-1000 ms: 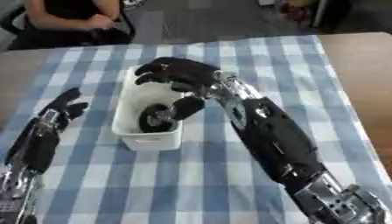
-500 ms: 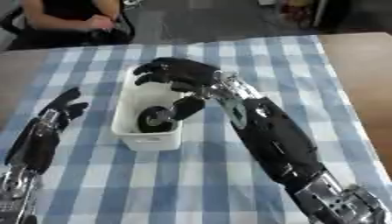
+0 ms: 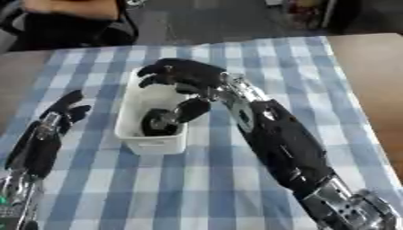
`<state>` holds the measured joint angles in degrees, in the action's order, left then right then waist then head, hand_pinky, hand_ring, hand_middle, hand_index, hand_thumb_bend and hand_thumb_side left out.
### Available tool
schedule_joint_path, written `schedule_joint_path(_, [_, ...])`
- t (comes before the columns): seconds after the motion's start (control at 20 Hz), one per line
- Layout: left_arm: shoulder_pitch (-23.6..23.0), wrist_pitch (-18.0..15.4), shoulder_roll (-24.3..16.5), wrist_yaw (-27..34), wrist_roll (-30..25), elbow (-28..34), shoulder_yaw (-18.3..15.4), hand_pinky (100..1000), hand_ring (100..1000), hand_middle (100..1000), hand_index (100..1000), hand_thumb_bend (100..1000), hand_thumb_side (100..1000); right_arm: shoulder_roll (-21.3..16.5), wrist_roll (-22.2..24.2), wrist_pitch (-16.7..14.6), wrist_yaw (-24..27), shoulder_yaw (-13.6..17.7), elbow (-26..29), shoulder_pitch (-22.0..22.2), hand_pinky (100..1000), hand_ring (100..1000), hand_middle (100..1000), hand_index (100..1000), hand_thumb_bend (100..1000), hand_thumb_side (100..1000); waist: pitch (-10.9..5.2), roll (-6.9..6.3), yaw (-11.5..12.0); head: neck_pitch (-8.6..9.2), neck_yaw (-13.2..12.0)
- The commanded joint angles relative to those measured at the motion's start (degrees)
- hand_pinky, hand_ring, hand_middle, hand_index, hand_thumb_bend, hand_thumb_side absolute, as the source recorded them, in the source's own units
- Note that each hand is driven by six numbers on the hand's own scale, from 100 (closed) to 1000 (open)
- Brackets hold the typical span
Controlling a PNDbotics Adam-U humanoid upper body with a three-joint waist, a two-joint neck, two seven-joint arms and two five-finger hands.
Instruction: Pick up objects on the table and place them in the box.
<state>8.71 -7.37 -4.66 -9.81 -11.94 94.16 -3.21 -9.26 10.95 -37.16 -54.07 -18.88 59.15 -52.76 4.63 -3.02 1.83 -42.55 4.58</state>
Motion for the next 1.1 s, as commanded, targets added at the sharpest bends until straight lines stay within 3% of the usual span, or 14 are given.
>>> schedule_joint_path(0.05, [0.6,-0.17,0.04,-0.05,-0.22,0.59,0.23,912,844,1000,904,100,1000,-1.63,-0.66,1.11,1.87,0.93,3.17,-1.96,999,919,921,889,289,770,-0.94,0.17,-0.11,0.51,0.24])
schedule_joint_path(0.85, [0.42,-0.1,-0.04,0.02,-0.13,0.58,0.11,912,844,1000,903,100,1000,-3.42,0.88,3.21,5.09,0.92,6.59,-1.49,1000,920,920,890,276,763,-1.26,0.34,-0.33,0.55,0.09])
schedule_joint_path(1.05, [0.3,-0.04,-0.16,-0.08,0.07,0.55,-0.21,912,844,1000,902,100,1000,-5.64,0.29,3.69,5.79,1.63,7.77,0.02,1000,921,916,888,237,733,-1.41,0.51,-0.83,0.5,-0.67])
schedule_joint_path(1.1, [0.26,-0.01,-0.22,-0.14,0.19,0.55,-0.34,912,843,1000,902,100,1000,-6.67,0.09,3.9,6.07,1.8,8.43,0.7,1000,921,915,888,269,763,-1.46,0.58,-0.99,0.48,-0.99])
